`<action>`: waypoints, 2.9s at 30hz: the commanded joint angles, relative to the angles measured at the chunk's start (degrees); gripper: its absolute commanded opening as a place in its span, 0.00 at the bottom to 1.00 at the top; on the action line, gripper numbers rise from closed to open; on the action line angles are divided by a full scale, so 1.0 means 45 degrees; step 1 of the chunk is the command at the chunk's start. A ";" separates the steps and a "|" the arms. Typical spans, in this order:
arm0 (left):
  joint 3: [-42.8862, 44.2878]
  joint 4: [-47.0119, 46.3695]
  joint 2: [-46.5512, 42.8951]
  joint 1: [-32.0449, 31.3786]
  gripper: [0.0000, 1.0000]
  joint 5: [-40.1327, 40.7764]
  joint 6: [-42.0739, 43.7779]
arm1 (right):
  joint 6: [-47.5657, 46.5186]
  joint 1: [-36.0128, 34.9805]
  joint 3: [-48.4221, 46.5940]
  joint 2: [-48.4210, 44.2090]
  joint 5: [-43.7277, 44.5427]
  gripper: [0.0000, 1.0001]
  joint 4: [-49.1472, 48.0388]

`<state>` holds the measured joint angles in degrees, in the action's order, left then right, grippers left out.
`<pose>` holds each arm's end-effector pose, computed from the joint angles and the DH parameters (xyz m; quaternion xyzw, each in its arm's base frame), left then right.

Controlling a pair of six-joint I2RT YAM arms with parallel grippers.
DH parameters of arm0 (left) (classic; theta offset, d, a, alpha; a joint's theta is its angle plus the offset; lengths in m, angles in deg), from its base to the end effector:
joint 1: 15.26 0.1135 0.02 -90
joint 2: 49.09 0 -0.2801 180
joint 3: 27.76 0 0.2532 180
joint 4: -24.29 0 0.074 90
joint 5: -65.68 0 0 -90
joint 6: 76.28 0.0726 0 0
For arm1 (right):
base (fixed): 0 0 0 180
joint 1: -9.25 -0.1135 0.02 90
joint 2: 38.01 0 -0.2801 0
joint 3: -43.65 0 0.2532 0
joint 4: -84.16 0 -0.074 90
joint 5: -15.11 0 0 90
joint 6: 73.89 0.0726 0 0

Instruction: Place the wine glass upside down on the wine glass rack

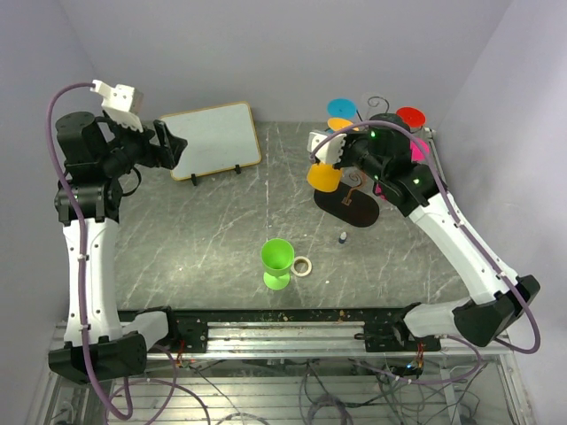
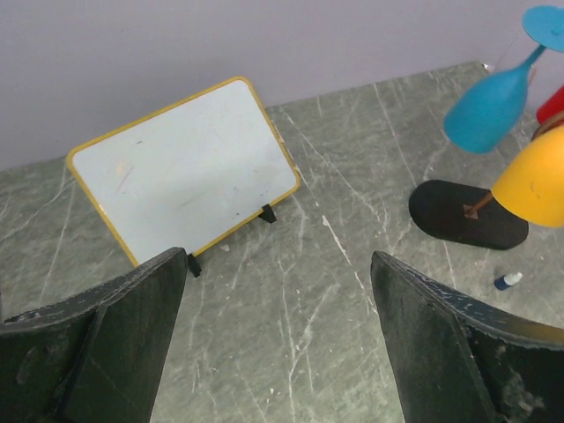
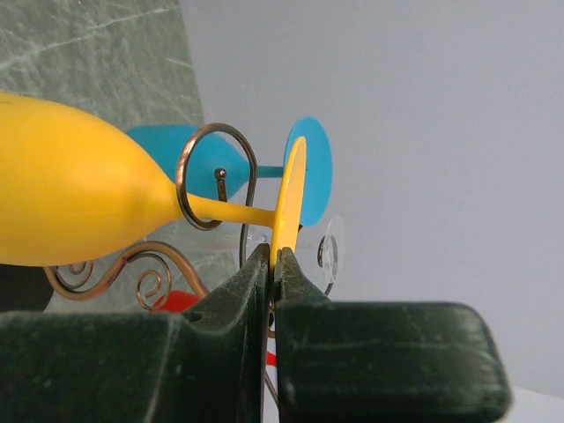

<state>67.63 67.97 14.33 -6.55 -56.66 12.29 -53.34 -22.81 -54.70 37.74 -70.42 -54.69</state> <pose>0.2451 -0.0017 0.4706 0.1093 0.7575 -0.1771 0.6188 0.2772 0.1670 0.4357 -0.6138 0.5308 -0.2170 0.5425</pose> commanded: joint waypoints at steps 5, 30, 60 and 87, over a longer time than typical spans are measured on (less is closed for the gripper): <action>-0.0402 -0.0402 0.0214 -0.0785 0.96 0.0054 0.0946 | 0.0082 -0.0066 -0.1240 0.0705 0.1130 0.00 0.0978; -0.0640 0.0476 0.0342 -0.2005 0.95 0.0191 0.2562 | 0.1195 -0.0065 -0.1480 0.0941 0.0387 0.21 0.2388; -0.2511 0.0878 0.1425 -0.7826 0.92 -0.0308 0.4681 | 0.2736 0.2570 -0.2526 -0.0299 -0.3664 0.81 0.4002; -0.2635 0.2518 0.3152 -1.0852 0.75 0.0490 0.6934 | 0.4602 0.6107 -0.2773 -0.1742 -0.7048 0.81 0.4506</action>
<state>54.78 76.25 26.13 -52.56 -57.14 38.69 -34.87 2.24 -64.99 31.90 -99.11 -36.24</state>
